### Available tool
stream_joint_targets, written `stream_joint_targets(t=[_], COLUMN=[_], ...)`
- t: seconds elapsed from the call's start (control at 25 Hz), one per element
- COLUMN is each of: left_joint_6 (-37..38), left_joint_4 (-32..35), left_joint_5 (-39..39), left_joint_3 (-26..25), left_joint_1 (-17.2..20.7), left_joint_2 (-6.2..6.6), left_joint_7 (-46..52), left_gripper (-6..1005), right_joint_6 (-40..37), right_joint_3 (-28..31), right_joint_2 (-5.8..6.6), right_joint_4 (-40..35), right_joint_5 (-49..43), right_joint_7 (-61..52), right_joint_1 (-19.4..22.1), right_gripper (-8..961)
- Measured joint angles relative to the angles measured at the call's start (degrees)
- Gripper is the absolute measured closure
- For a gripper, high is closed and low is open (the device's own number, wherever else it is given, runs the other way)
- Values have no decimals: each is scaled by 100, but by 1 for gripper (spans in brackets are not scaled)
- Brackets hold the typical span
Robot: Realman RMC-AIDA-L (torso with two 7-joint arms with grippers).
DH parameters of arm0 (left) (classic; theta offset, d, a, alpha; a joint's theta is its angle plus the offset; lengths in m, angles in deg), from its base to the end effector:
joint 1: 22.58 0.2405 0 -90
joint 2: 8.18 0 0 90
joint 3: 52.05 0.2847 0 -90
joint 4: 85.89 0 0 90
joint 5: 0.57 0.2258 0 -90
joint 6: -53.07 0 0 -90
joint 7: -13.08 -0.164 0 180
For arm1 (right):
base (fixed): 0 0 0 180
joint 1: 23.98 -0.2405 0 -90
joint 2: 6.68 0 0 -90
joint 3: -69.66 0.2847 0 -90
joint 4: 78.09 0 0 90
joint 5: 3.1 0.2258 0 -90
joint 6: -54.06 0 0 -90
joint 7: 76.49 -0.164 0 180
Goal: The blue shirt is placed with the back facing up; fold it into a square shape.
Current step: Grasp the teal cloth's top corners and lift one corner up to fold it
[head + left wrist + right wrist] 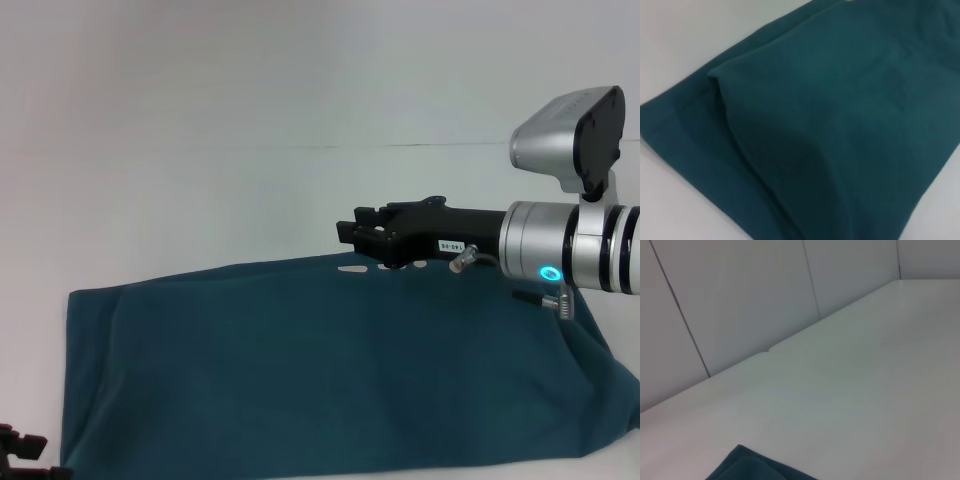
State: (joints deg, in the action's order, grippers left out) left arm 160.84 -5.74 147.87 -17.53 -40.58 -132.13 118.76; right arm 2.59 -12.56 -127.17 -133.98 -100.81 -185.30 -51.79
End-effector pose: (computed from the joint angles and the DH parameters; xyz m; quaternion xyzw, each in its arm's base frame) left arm -0.3458 0.2728 0.0559 -0.9089 -0.3872 0.0454 0.1481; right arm 0.1983 0.4174 -0.0825 -0.9150 0.2787 0.1987 0.2135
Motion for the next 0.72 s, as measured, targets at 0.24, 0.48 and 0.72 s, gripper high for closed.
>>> stream_joint_targets(t=[0.24,0.48,0.72], left_joint_6=[-547,-855,-938], left_joint_4=[-395,-583,-617], left_joint_5=[157,292,294], left_joint_3=[392,809,840], left_joint_1=[-8,-37,-57], left_joint_2=[-5,-29,-34], left_joint_7=[8,56,58], left_gripper=[442,443,444], right_joint_6=[13,16,16], right_joint_3=[-35,-39,-26], right_joint_2=[5,17,17], right_joint_4=[32,193,289], right_joint_5=[29,32,33], right_joint_7=[-7,-8,11], right_joint_1=[-11,39,64], right_gripper=[623,623,623])
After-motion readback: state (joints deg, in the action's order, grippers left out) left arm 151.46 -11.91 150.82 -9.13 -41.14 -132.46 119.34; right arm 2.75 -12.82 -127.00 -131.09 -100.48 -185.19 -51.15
